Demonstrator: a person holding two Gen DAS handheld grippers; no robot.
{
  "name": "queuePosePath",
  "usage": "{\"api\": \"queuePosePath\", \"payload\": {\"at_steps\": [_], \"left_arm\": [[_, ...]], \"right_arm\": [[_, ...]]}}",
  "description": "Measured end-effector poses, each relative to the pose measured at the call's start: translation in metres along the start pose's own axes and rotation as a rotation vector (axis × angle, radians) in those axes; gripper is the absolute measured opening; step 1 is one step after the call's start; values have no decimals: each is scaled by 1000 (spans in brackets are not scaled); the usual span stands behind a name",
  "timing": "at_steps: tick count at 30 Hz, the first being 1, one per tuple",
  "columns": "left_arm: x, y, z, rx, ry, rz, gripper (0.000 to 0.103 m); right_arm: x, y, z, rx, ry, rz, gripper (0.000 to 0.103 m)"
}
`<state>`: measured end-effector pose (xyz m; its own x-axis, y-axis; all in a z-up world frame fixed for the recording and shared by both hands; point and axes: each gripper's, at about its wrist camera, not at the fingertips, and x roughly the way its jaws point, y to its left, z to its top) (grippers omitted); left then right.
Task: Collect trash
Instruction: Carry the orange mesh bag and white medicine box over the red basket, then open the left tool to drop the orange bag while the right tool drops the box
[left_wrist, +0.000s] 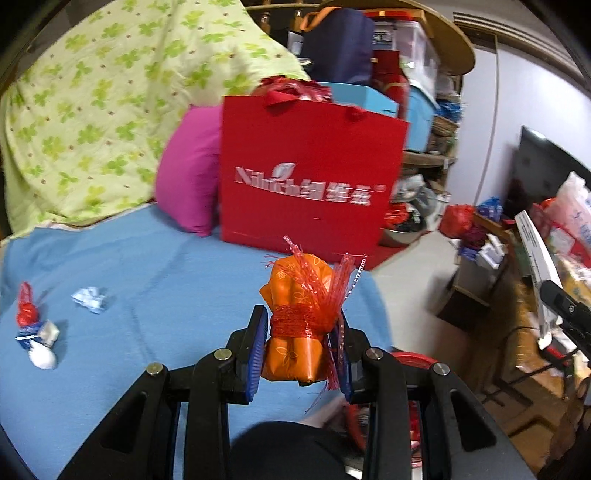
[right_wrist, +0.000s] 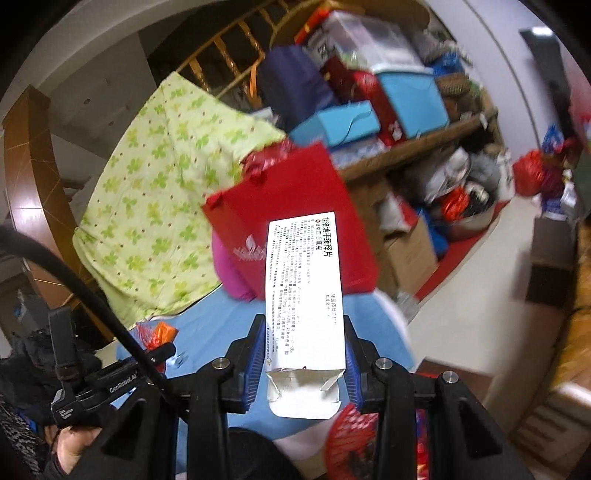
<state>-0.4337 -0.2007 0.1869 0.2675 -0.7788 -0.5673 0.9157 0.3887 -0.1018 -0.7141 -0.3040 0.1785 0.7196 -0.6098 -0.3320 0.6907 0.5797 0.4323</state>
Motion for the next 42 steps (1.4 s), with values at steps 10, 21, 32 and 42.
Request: {"api": "queuePosePath", "payload": {"at_steps": [10, 21, 32, 42], "left_arm": [[11, -44, -10, 53, 57, -88, 35], [45, -71, -29, 92, 145, -126, 35], [79, -86, -35, 108, 206, -166, 35], [120, -129, -50, 192, 325, -248, 35]], "right_arm": [[11, -48, -50, -6, 147, -164, 40], [48, -91, -117, 39, 328, -228, 40], [60, -108, -123, 72, 333, -286, 71], [11, -111, -76, 120, 132, -278, 71]]}}
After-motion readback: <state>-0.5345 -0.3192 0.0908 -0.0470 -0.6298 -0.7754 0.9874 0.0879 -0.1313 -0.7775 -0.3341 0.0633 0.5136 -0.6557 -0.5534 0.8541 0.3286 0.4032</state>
